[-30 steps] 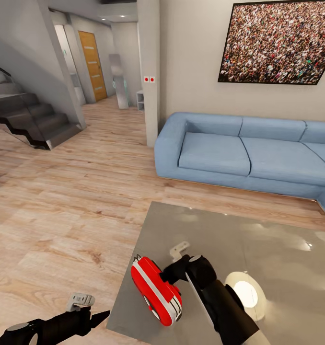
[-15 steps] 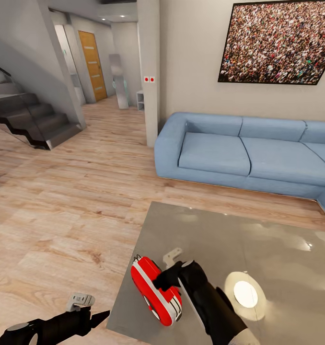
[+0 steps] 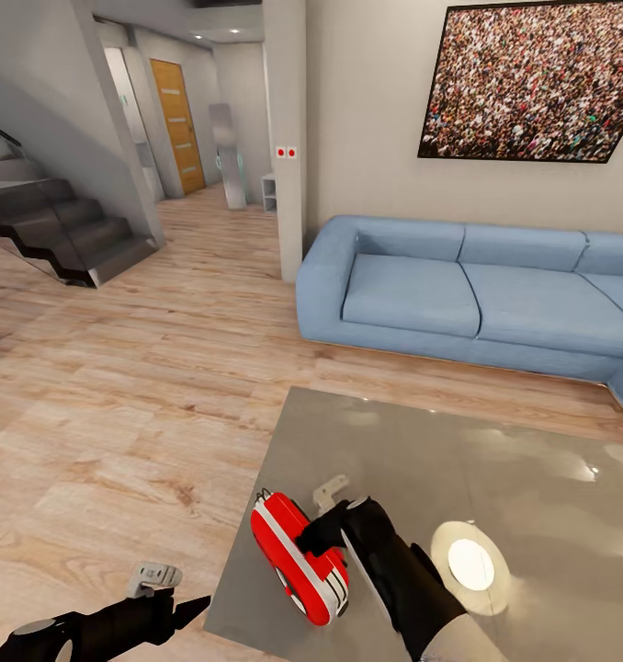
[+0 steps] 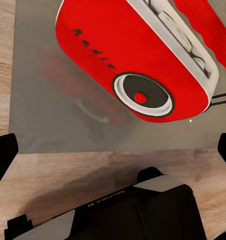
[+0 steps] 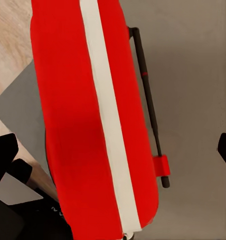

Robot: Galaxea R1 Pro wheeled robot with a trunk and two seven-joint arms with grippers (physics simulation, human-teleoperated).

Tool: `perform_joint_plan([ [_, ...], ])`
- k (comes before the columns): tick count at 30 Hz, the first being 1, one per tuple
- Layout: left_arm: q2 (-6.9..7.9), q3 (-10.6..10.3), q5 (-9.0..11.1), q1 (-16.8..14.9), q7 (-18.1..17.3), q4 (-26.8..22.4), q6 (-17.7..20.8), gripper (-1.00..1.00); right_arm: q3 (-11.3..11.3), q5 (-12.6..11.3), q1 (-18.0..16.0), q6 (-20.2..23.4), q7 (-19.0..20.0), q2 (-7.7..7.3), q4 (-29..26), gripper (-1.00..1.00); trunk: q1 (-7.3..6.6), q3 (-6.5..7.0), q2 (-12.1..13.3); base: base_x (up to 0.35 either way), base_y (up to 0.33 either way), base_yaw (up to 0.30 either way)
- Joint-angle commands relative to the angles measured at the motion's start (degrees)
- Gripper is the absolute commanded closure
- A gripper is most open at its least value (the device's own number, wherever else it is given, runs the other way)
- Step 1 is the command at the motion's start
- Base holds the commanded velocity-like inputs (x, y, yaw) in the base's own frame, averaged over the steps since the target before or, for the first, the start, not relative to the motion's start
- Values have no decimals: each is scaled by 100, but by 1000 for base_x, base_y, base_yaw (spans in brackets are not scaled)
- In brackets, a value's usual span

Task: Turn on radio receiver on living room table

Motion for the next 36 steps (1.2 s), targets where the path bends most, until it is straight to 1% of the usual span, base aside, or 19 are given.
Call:
perform_joint_plan([
  [1, 1, 0, 1, 0, 0, 0, 0, -100, -3, -7, -53, -4, -1, 0, 79, -100, 0, 0, 0, 0, 0, 0],
  [7, -4, 0, 1, 0, 0, 0, 0, -100, -7, 1, -176, -66, -4, 0, 292, -100, 0, 0, 0, 0, 0, 0],
  [17, -7, 0, 2, 0, 0, 0, 0, -100, 6, 15, -218, -66, 6, 0, 427, -100, 0, 0, 0, 0, 0, 0],
  [24, -7, 0, 1, 0, 0, 0, 0, -100, 9, 7, -458, -33, -1, 0, 833, -100, 0, 0, 0, 0, 0, 0],
  [36, -7, 0, 2, 0, 0, 0, 0, -100, 9, 1, -677, 47, 6, 0, 876, -100, 0, 0, 0, 0, 0, 0],
])
